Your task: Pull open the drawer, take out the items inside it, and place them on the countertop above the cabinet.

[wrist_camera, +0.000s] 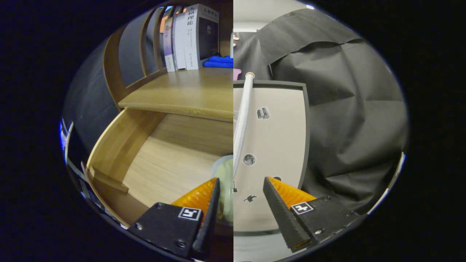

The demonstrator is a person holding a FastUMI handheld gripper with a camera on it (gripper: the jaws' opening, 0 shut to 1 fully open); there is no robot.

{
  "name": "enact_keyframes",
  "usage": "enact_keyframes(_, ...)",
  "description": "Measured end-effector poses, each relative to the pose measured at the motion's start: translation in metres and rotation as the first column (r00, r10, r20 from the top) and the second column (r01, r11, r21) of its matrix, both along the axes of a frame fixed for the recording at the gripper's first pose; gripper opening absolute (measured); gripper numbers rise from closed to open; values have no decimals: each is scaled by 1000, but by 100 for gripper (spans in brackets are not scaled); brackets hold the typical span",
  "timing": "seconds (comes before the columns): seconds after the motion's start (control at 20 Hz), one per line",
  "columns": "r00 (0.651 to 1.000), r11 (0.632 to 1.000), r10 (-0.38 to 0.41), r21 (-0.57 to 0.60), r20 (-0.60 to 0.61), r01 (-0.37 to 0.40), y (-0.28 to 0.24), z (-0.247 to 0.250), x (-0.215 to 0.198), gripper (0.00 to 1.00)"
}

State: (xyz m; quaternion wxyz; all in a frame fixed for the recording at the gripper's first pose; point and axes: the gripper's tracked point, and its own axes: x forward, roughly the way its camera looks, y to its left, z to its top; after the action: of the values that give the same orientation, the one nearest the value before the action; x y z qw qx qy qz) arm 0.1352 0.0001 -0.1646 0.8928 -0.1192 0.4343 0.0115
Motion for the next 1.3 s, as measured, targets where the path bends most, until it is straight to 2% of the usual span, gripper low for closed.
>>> enact_keyframes(0.1, 1000, 1000, -6, 8, 16, 6, 1, 0, 4, 71)
enact_keyframes(0.25, 1000, 1000, 24, 13, 12, -24, 3, 1, 2, 61)
enact_keyframes(0.5, 996, 997, 79, -14, 29, -78, 6, 10, 3, 60)
enact_keyframes(0.85, 973, 972, 225, -75, 51, -221, 29, 36, 0, 60)
enact_keyframes(1.3, 955, 960, 281, -48, 99, -277, 50, 91, -15, 60)
